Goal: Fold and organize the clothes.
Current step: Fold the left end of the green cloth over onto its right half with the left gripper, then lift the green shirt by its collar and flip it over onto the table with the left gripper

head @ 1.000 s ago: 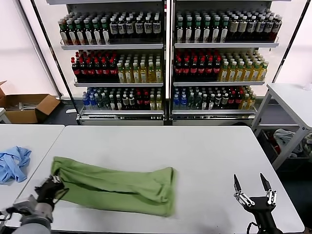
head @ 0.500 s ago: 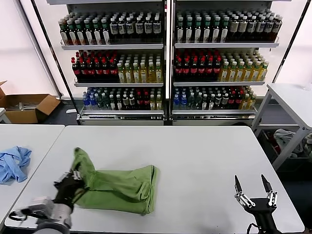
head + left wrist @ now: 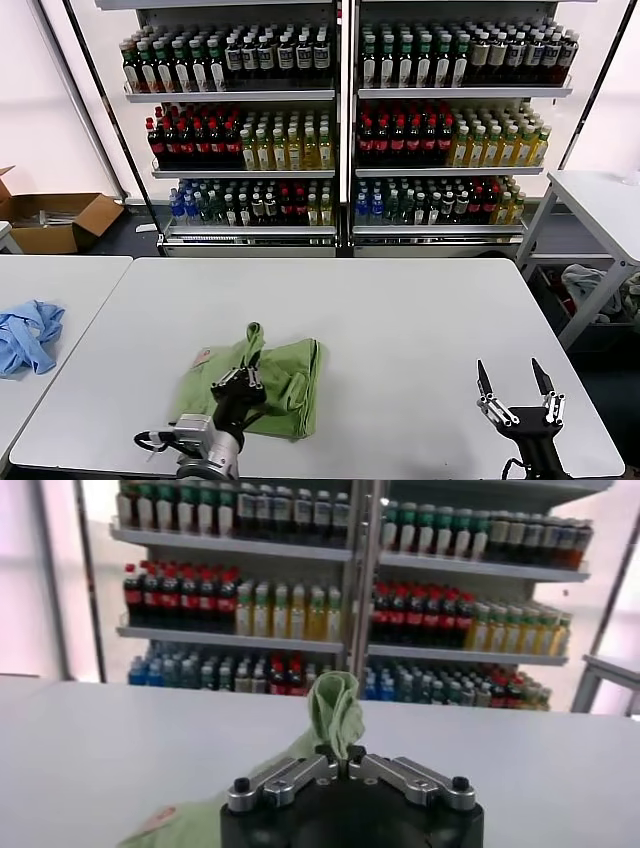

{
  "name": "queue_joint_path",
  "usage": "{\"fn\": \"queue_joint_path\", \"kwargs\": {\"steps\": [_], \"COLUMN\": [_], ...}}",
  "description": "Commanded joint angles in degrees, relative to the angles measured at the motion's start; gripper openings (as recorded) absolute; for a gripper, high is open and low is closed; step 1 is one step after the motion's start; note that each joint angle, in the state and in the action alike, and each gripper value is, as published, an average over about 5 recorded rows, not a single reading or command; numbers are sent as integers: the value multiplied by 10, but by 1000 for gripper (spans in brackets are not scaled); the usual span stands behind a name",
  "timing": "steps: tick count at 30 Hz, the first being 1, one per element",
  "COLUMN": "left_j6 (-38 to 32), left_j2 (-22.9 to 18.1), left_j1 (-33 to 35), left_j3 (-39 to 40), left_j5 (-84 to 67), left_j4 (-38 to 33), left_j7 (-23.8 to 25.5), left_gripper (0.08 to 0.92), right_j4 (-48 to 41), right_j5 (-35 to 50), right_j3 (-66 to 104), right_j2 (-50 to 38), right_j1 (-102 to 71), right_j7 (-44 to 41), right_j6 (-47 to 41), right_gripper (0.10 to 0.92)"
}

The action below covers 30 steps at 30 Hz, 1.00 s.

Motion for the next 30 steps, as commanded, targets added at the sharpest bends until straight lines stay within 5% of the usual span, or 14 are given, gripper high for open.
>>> {"fn": "queue_joint_path", "kwargs": {"steps": [1, 14, 24, 30], "left_j6": [2, -28, -96, -79], "left_j2": [-18, -16, -6, 26], "left_j1": [-43, -59, -77, -66], "left_j3": [84, 138, 223, 96], "left_j5": [47, 112, 132, 91], "left_j4": [62, 121, 89, 22], "left_j7": [11, 28, 44, 57], "left_gripper": [102, 130, 410, 583], "right_j4": [3, 7, 10, 16], "right_j5": [-1, -1, -4, -3], "right_j3": [-3, -2, -5, 1], "right_j2": [1, 2, 4, 2], "right_j1": [0, -3, -1, -4], "right_j7": [0, 0, -1, 0], "right_j6": [0, 2, -1, -2], "right_gripper": [823, 823, 823, 823]}}
